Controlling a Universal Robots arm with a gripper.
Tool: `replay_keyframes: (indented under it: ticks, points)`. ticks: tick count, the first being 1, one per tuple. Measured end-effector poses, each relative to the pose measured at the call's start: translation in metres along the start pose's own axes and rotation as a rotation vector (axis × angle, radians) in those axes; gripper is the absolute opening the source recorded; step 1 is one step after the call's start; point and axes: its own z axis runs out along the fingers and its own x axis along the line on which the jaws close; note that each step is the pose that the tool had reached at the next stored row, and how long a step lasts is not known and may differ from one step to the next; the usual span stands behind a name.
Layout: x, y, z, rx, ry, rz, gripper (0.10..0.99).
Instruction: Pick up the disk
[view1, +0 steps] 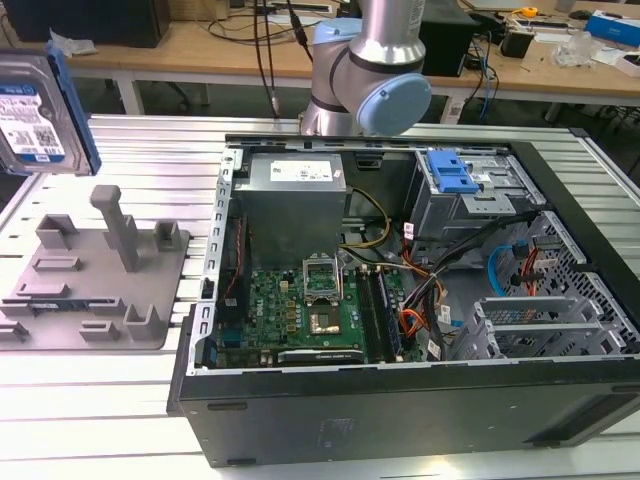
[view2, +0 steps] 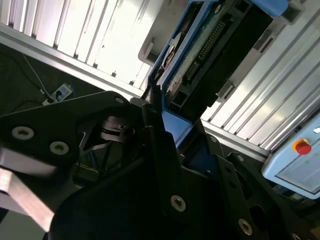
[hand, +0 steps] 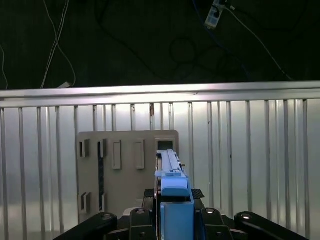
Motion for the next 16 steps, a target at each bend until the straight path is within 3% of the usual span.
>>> replay_keyframes:
  ticks: [2,3,10,16]
  points:
    - [0.0005,0.0001,-0.0102,0.0,0.0,0.0,0.369]
    - [0.001,0.0002,-0.0195,0.0,0.0,0.0,0.369]
    - [0.0036,0.0004,-0.0524,0.0,0.0002,0.0,0.369]
    - [0.004,0.0005,-0.0531,0.0,0.0004,0.0,0.369]
